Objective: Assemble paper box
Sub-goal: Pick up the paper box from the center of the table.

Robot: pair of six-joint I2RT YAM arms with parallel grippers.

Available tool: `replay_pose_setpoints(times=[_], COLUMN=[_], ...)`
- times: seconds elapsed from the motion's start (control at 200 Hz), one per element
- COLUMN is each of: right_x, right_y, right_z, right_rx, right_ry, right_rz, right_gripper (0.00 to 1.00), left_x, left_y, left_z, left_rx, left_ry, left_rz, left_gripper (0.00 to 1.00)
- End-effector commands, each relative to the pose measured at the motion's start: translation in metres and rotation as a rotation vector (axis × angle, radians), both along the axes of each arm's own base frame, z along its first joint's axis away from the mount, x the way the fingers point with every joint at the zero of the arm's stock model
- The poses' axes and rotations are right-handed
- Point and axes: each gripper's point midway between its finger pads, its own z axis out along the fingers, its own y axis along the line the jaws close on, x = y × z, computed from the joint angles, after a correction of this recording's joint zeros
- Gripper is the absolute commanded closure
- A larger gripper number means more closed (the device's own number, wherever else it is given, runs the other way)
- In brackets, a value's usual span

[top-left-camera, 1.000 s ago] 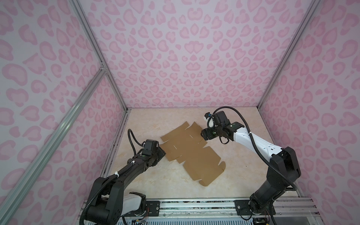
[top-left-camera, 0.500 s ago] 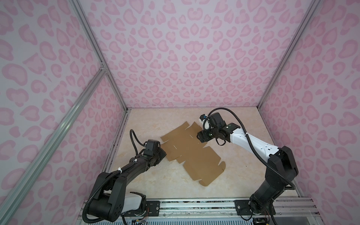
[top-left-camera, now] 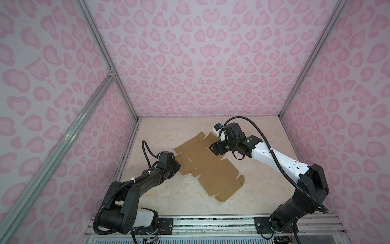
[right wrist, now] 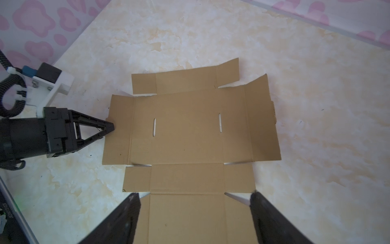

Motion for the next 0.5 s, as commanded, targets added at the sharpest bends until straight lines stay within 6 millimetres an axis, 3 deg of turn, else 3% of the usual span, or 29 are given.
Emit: replay_pose_setpoints(times=[0.0, 0.32, 0.495], right_x=[-0.006, -0.018, -0.021], right_y=[0.011, 0.022, 0.028], right_z=[0.007, 0.026, 0.045], right_rx=[0.041, 0.176, 0.315], right_ry=[-0.004, -0.001, 0.007], right_rz=[0.019, 0.027, -0.013], right_gripper=[0.15, 0.15, 0.15], left_x=[0.009, 0.01, 0.014], left_y=[-0.003, -0.003, -0.007], left_z=[0.004, 0.008, 0.024], left_rx=[-0.016, -0.009, 0.016], left_ry=[-0.037, -0.074, -0.167], left_rz=[0.002, -0.012, -0.08], left_gripper=[0.8, 0.92, 0.96])
